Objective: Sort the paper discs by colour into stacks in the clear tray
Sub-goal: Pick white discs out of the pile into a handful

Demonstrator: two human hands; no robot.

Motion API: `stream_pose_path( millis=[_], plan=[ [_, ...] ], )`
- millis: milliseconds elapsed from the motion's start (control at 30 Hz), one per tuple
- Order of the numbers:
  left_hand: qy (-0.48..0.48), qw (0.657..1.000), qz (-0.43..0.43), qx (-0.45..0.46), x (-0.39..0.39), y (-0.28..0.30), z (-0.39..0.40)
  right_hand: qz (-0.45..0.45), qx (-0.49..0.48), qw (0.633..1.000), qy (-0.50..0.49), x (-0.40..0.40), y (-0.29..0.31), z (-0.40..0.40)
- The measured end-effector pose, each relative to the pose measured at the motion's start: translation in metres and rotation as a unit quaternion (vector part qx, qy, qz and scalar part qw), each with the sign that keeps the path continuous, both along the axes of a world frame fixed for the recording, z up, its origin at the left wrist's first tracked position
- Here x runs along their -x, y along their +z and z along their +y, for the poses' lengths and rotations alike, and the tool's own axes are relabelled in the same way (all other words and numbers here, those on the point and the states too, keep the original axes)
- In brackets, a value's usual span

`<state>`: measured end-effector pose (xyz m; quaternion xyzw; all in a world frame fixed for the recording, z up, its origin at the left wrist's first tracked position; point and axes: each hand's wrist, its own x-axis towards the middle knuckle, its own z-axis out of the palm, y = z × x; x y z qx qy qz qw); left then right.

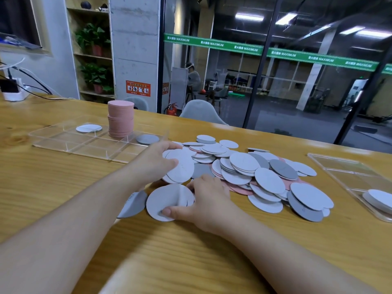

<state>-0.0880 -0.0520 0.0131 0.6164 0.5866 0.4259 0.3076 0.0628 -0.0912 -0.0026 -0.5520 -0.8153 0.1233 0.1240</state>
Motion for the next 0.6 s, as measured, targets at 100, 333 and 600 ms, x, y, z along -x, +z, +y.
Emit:
stream_pose_path(
  millis=[100,333,600],
  plan=[
    [-0.009,1.0,0.022,-0.016,-0.001,0.0,-0.001,0.041,0.007,0.999,0.006,-0.001,0.002,-0.005],
    [0.0,0.999,0.025,-0.025,0.002,0.001,-0.001,0.086,-0.007,0.994,0.066,-0.003,0.002,-0.013],
    [0.001,0.997,0.073,-0.038,0.001,0.003,-0.002,0.181,-0.024,0.978,0.103,-0.016,-0.001,-0.007]
  ],
)
